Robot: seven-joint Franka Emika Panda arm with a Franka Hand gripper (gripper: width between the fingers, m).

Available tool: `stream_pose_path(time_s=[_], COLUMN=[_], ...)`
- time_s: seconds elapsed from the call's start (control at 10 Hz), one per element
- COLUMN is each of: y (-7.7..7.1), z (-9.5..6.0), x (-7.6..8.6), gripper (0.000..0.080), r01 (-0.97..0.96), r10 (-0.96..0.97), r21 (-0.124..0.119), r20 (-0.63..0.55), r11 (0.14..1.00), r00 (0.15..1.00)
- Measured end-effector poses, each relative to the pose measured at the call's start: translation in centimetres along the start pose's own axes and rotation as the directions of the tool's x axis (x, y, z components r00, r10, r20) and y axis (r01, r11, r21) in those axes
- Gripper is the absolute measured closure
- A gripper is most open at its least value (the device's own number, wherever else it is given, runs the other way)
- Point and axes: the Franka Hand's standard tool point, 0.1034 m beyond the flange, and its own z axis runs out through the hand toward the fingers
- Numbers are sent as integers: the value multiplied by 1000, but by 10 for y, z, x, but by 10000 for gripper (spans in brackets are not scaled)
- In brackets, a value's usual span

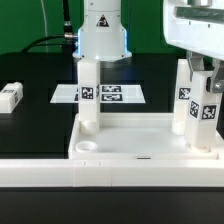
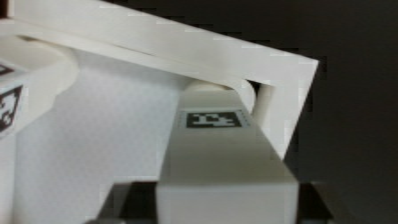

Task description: Assemble desk

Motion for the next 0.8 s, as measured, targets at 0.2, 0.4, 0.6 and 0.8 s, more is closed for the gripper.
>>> stream_pose_path(time_s=[0.2,0.4,0.6,0.8], y=[0,-1,0,-1], z=[0,0,1,0], x=[-1,-1,-1,-1], gripper=[509,403,266,186], r01=[-108,-135,-94,-35], r10=[108,135,94,35], r21=[3,3,3,3], r20=[0,1,0,0], r11=[994,991,996,999], r00=[994,991,996,999])
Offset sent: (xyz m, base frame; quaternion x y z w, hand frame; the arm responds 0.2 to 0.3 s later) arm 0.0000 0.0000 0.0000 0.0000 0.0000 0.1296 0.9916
